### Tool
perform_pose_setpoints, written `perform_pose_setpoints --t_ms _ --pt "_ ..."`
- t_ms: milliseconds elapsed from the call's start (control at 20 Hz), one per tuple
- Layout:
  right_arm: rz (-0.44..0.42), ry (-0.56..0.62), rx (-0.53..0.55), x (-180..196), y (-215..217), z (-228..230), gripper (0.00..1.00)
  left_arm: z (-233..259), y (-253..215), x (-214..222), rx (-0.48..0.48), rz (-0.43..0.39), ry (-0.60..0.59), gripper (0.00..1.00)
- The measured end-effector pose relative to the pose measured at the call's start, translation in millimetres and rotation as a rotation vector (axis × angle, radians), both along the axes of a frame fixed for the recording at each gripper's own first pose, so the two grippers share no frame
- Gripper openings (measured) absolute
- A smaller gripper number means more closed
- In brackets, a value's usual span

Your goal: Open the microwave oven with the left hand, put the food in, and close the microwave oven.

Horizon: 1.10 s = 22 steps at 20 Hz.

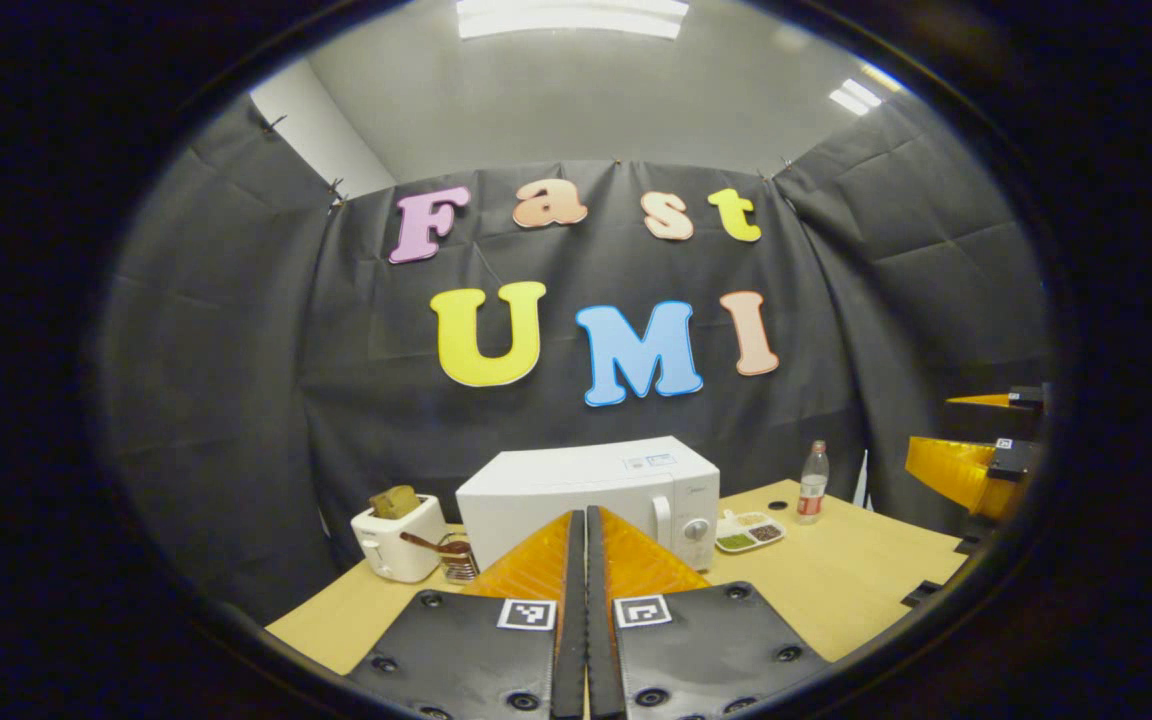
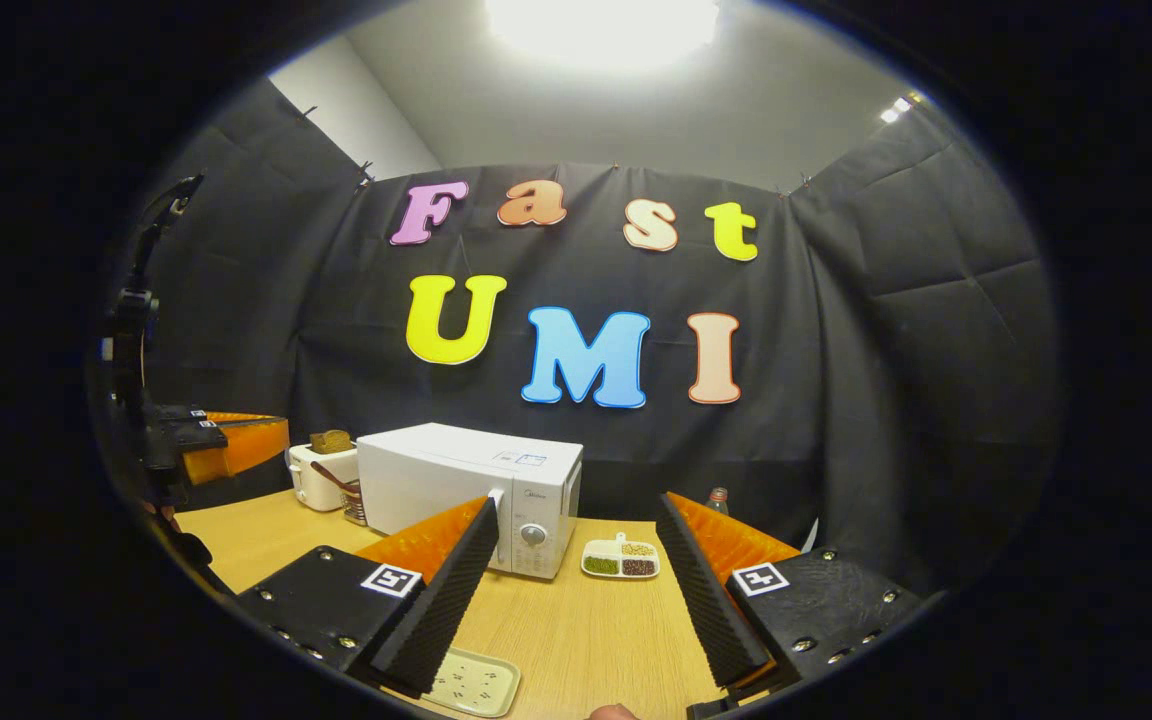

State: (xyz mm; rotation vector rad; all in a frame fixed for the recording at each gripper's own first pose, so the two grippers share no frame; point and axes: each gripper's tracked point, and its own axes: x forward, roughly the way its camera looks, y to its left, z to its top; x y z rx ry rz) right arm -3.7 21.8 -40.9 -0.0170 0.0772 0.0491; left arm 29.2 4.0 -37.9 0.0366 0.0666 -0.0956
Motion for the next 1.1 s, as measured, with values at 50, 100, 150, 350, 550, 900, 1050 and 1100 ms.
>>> perform_pose_setpoints --t_ms 50,100,150,350,550,900,1050,1100 --pt "-0.004 -0.003 0.002 -5.4 3.4 1.8 0.97 0.0 3.4 -10.0 -0.002 0.001 -0.002 0.07" --pt "-0.008 -0.005 0.003 -10.1 6.7 2.5 0.97 0.5 8.6 -18.5 -0.005 0.007 -0.003 0.07" --pt "-0.010 -0.004 0.004 -15.6 10.0 2.5 0.97 -0.5 13.1 -26.0 -0.006 0.010 -0.004 0.07" --pt "-0.021 -0.006 -0.002 -33.6 17.5 4.6 0.97 -6.0 27.5 -52.1 -0.016 0.025 0.001 0.32" --pt "-0.035 -0.016 0.002 -46.1 21.5 9.3 0.97 -7.7 42.2 -66.2 -0.025 0.056 0.004 0.94" --pt "-0.031 -0.030 -0.003 -52.6 35.1 16.6 0.97 8.9 64.6 -81.4 -0.012 0.101 -0.054 0.95" --pt "-0.024 -0.040 -0.004 -55.4 40.4 21.0 0.97 16.7 72.6 -81.9 -0.013 0.117 -0.074 0.94" --pt "-0.023 -0.044 0.001 -54.9 41.4 22.8 0.97 17.2 73.4 -82.1 -0.012 0.116 -0.076 0.94"
